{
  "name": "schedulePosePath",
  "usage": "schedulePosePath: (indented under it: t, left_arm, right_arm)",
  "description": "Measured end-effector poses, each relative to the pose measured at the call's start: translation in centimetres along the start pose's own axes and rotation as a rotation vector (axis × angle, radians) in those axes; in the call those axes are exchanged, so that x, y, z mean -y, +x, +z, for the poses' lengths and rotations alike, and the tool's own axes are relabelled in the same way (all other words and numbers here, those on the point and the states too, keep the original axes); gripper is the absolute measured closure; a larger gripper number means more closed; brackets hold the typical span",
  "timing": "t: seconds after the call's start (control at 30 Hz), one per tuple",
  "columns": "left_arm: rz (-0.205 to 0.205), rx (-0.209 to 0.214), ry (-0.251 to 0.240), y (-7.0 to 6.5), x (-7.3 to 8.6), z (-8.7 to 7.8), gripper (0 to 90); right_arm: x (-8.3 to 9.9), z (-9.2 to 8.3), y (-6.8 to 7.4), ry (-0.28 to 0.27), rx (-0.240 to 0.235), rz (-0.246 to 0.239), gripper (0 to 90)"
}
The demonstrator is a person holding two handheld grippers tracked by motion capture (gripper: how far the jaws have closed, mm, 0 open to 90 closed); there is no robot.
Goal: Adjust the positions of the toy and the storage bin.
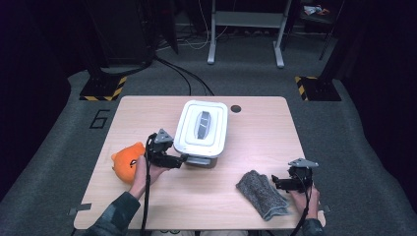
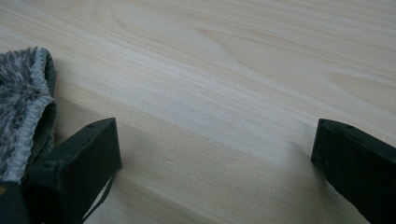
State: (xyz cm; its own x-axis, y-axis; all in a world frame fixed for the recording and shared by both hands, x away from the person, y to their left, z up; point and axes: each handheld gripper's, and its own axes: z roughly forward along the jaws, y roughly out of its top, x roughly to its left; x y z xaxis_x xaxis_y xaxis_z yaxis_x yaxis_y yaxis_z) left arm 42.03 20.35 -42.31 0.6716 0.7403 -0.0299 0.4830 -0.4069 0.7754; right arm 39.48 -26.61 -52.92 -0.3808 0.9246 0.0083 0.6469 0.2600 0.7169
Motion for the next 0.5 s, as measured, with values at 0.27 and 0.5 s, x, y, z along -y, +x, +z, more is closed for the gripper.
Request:
schedulePosePath:
  t: [0.27,0.5]
  left_arm:
    - [0.007,0.025,-0.007,-1.1,-0.4,0.6,18.5]
    - [0.027,0.054,-0.011,-2.3,-0.9,1.4,18.2]
  right_arm:
    - [0.0,0.0,0.0,0.000,0.000,0.000,0.4]
    - [0.0,0.0,0.0,-0.001,-0.001,0.000,0.4]
